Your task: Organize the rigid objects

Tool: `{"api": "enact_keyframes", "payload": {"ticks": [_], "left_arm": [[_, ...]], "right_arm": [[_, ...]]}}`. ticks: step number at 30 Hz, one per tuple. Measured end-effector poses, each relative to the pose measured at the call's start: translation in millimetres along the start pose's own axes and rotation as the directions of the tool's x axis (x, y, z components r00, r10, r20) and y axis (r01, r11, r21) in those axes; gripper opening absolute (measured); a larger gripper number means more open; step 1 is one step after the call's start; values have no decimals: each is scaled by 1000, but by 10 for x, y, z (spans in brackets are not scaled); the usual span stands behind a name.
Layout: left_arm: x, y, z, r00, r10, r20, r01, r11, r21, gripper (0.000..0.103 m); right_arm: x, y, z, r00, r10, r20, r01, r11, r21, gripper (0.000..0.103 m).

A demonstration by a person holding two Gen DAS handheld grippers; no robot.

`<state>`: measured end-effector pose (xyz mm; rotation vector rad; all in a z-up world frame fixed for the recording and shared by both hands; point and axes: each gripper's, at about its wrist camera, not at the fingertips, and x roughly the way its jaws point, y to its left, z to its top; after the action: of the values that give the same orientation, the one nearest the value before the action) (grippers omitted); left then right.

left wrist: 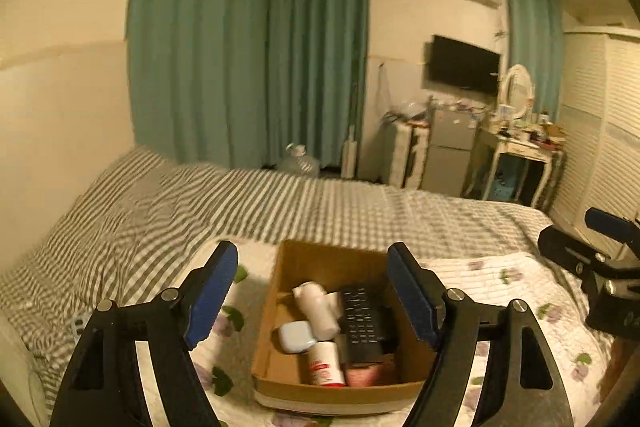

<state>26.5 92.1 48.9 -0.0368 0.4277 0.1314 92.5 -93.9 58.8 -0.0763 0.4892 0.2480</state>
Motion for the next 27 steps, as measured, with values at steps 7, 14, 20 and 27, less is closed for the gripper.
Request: {"api": "enact_keyframes", "payload": {"ticks": [7, 14, 20, 27], "left_arm": [[-284, -330, -146, 997, 10, 70, -14, 998, 63, 80], [-38, -365, -583, 1000, -3, 23, 2, 998, 61, 81], [48, -381, -688, 1000, 0, -20, 1, 998, 69, 81], [24, -373, -699, 1000, -8, -23, 10, 998, 66, 80]], "right_arm": [[-259, -90, -195, 999, -12, 48, 9, 999, 52, 103], [-37, -121, -597, 996, -29, 85, 24, 997, 67, 103], [100, -113, -721, 996, -27, 88, 23, 999, 47, 103], [144, -142, -808, 995, -53, 88, 48, 997, 52, 103]]}}
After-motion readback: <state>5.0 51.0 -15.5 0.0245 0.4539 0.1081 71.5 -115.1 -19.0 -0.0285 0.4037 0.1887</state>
